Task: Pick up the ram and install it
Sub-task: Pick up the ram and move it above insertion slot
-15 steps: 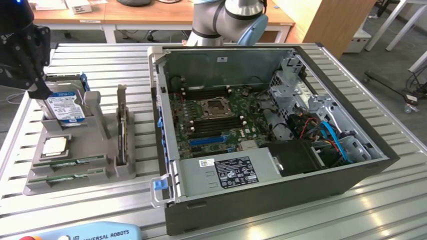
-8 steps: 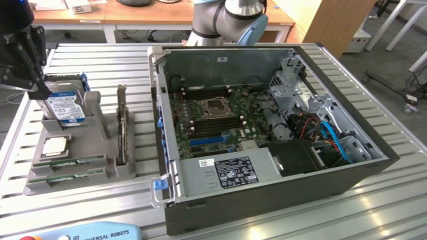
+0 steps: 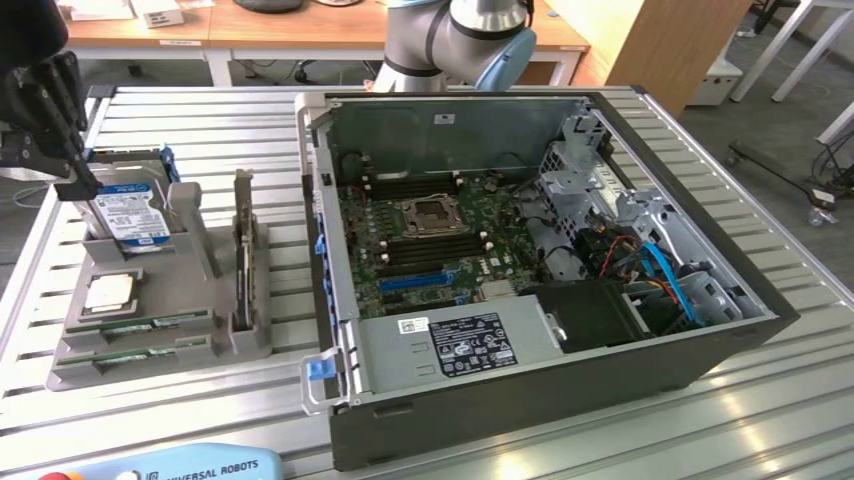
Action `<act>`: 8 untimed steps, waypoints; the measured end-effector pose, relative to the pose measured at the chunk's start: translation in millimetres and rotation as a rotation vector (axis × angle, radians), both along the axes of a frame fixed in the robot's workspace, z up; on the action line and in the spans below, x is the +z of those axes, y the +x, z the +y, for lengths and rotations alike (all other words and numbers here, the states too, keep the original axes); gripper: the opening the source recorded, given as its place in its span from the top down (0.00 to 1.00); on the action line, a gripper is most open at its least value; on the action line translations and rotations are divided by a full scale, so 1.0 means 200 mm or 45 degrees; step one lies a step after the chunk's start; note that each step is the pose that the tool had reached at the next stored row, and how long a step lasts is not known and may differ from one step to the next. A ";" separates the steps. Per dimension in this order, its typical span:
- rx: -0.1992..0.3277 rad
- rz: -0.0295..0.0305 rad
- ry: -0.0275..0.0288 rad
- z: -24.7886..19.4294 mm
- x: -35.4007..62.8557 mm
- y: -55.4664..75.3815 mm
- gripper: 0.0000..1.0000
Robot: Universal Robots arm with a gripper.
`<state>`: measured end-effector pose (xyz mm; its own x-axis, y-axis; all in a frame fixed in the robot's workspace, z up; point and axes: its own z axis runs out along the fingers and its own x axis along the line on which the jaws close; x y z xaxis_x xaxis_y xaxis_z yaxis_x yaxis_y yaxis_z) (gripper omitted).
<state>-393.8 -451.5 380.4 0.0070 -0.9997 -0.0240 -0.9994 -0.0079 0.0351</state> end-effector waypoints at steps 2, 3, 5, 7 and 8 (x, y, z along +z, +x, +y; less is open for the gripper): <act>0.047 0.0000 0.0000 0.000 0.000 0.00 0.90; 0.062 0.0000 0.0001 0.000 0.000 0.00 0.90; 0.063 0.0000 -0.0001 0.000 0.000 0.00 0.90; 0.063 0.0000 -0.0001 0.000 -0.001 0.00 0.90; 0.063 0.0000 -0.0001 0.000 -0.001 0.00 0.90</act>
